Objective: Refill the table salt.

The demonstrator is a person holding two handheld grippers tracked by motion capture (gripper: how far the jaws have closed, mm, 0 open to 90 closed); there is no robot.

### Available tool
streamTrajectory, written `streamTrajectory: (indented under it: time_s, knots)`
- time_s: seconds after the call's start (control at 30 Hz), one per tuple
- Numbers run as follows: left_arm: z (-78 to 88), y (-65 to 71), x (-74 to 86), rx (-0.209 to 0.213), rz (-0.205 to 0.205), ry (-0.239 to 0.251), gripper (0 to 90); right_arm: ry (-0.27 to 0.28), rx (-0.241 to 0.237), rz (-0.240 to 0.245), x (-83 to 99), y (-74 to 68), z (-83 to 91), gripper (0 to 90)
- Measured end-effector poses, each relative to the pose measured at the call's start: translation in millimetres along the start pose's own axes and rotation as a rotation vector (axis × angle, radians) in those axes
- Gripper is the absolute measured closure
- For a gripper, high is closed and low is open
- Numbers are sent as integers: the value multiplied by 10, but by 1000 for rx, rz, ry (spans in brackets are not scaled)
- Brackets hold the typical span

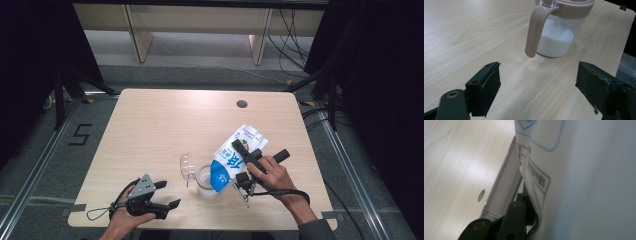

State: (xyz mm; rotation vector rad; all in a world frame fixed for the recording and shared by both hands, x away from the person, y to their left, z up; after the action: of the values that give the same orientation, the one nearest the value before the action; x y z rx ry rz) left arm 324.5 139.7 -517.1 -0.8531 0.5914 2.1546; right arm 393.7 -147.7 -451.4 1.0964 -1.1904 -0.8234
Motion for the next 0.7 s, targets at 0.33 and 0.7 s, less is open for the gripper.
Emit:
streamTrajectory:
  time_s: [0.33,0.7]
  knots:
    - [-1,0,0,0,-1,0,189,-1,-9,-12,-5,-13,0,790]
    - [-2,2,1,0,1,0,191,0,5,-8,6,19,4,800]
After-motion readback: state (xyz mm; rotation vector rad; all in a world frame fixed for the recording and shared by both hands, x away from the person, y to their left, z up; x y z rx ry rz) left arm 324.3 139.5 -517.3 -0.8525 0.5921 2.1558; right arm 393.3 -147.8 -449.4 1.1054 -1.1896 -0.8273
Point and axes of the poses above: each handheld gripper's, and its own axes: z roughly backward along the jaws, x roughly out of its underside, y roughly to its right, the point moved 4 cm from there along -z, roughly forward along the jaws, and after that the axes turned 13 degrees about -y, right-handed, at the moved point
